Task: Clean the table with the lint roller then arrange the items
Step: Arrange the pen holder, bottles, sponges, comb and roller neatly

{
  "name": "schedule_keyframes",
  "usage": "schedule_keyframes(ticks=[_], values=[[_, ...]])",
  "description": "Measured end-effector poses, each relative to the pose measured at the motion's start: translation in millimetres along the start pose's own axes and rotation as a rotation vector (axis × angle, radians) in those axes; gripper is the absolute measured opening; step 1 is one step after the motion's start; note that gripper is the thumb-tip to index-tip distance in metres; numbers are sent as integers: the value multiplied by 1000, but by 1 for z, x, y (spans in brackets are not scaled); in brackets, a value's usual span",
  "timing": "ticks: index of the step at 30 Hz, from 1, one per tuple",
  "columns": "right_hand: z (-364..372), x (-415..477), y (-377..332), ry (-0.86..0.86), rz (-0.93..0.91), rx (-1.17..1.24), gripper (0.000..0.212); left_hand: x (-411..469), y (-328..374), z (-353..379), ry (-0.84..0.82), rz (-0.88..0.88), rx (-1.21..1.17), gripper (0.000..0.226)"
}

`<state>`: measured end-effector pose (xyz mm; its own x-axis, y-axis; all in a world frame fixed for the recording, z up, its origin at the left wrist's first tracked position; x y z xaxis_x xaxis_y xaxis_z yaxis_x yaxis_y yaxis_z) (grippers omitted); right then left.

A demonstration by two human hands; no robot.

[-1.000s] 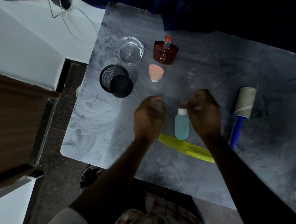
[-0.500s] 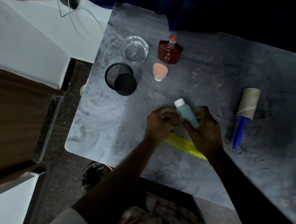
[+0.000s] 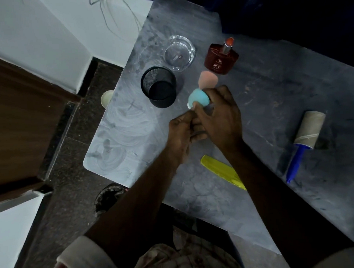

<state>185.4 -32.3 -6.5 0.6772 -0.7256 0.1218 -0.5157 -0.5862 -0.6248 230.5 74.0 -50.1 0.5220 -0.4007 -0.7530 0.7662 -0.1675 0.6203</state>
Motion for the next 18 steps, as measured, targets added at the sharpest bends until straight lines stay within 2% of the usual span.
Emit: schedule_keyframes(ticks=[8,18], values=[[14,10,-4,-154,-84,-91,33,5,6,-1,35,-98,-95,33],[10,5,0,-141,-76,-109,35,1,2,1,2,-114,-114,31]])
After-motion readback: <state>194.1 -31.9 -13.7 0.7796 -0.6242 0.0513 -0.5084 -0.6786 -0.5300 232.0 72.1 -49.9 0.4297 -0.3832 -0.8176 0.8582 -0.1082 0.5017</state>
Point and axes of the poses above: each hand's wrist, its own x-axis towards the middle knuckle, its own z-axis out of the palm, y = z × x, the point moved 3 cm from there along x, towards the middle knuckle, and after that the axes turned 6 degrees about y, right-handed, at the moved point
